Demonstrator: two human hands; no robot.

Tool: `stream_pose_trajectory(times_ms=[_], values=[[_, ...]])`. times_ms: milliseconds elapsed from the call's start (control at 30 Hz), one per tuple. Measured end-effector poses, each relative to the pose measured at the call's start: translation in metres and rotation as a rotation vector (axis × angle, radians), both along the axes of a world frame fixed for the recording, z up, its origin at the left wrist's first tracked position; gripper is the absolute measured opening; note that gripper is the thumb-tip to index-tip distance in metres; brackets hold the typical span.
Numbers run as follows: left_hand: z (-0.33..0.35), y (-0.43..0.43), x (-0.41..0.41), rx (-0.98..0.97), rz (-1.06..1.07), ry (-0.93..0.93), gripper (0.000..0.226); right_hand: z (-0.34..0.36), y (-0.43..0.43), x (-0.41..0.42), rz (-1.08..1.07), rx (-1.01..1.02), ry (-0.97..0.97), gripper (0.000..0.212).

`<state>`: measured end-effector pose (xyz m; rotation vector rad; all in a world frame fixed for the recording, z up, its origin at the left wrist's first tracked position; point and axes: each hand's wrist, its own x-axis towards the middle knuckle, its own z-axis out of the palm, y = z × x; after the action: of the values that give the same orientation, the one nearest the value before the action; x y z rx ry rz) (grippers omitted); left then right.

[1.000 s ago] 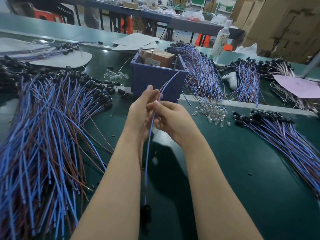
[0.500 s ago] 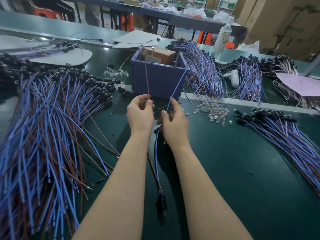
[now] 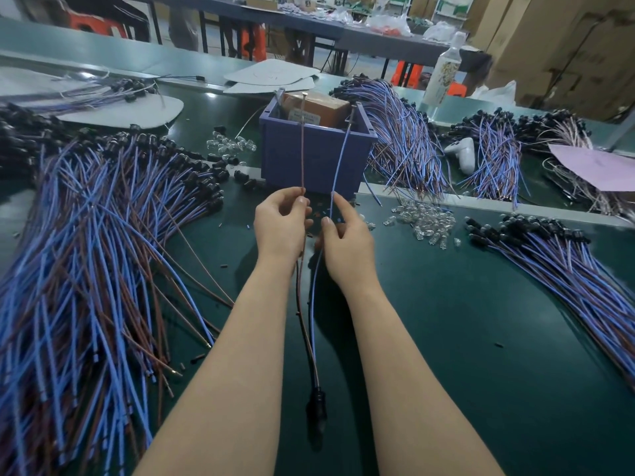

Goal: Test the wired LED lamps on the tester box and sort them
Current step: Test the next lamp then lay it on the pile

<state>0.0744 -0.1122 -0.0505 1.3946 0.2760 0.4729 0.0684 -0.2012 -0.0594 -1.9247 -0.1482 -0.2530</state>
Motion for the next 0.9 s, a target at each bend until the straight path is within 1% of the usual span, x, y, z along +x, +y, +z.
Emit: stream_pose_trajectory(times_ms=[100,333,900], values=[[-0.0012,-0.0003,0.0003,0.000,0.005,-0.001,0.019,-0.0016,-0.0009,0.0001,-0.005,-0.039,-0.017,0.045],[-0.0014,0.0014,0.0021,-0.016,0.004,-0.007,0.018,-0.0017,0.0000,-0.0007,0.003,0.034,0.013,0.042],[-0.0010,0.0008,0.0046,0.001,-0.020,-0.020,0.020,-0.0021,-0.0021,-0.0004,0.002,0.062,0.015,0.040]])
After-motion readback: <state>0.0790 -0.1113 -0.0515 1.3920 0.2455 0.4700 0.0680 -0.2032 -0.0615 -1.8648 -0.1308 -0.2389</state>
